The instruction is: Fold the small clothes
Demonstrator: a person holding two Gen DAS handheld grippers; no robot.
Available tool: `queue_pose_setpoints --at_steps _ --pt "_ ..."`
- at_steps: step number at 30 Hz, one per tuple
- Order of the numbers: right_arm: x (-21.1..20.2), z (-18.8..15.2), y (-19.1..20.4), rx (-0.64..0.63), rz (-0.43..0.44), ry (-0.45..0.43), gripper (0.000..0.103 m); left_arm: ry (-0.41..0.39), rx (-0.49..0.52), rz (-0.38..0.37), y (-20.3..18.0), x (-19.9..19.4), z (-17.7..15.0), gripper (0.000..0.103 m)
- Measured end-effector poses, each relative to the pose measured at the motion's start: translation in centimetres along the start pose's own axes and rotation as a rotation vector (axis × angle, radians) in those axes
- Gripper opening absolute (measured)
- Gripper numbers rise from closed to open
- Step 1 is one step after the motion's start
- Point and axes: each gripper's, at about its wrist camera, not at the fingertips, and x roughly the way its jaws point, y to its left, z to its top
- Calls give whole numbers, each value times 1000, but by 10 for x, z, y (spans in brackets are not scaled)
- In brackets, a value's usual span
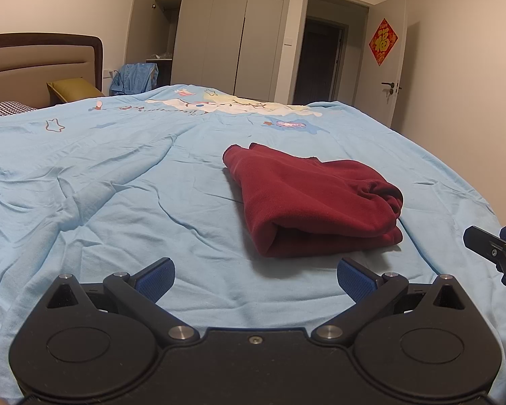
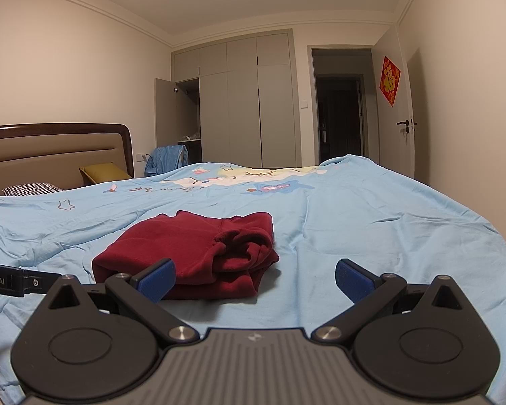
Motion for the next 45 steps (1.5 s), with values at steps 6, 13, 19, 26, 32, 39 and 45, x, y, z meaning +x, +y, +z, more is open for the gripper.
queue_pose_setpoints --at_steps 6,13,19,26,32,39,45 --pt "1 -1 1 0 2 2 103 13 -6 -12 1 2 -1 102" --pt "2 -2 4 -1 5 7 103 48 -28 -22 0 4 -3 102" --pt "3 -2 3 -1 7 11 103 72 -31 -28 -1 5 -1 102" --pt "4 -2 1 4 6 23 103 73 -18 13 -4 5 -1 102" --pt "4 -3 0 1 8 24 103 73 -6 28 -5 5 -1 102" --pt "7 -4 -2 3 7 36 103 87 2 52 -5 10 -1 102" --pt "12 -5 -1 -2 12 50 103 95 5 50 -5 13 -1 102"
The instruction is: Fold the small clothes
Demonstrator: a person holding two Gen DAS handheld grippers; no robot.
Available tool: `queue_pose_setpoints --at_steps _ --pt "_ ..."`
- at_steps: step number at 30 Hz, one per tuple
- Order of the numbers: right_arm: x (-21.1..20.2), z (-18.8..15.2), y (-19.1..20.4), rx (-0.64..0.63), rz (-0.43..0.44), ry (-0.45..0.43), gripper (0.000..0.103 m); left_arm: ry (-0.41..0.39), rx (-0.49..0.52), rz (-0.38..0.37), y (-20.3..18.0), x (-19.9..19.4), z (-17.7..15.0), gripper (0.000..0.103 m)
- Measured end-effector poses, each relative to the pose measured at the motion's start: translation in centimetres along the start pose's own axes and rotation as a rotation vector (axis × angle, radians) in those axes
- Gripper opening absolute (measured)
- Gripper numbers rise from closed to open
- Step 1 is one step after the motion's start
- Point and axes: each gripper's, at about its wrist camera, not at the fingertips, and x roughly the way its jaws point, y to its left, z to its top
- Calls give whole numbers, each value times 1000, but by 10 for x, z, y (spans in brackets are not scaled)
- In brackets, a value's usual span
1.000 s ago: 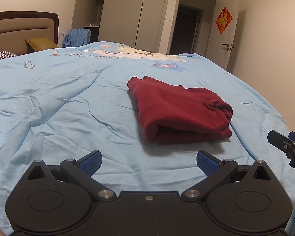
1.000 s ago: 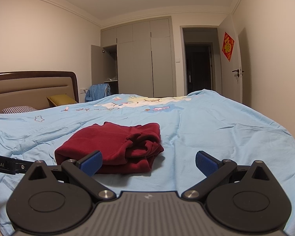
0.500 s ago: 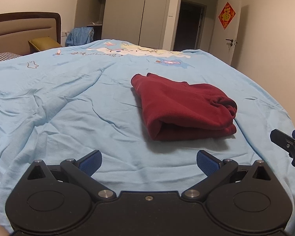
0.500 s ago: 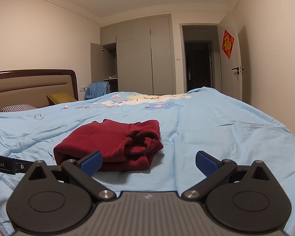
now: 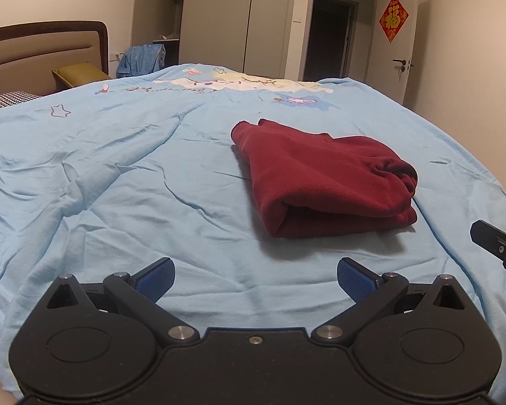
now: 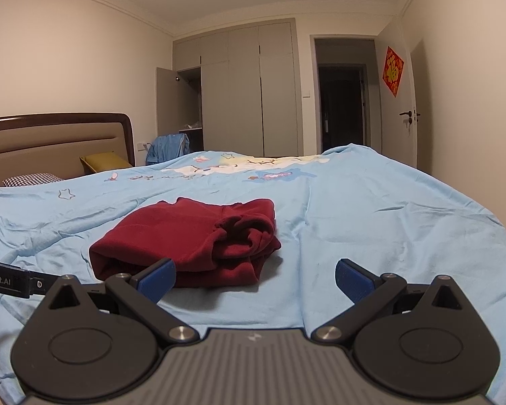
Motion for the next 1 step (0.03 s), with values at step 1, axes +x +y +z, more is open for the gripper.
queue_pose_setpoints --at_steps 1 --pt "1 0 0 0 1 3 103 4 -1 -1 0 1 0 102"
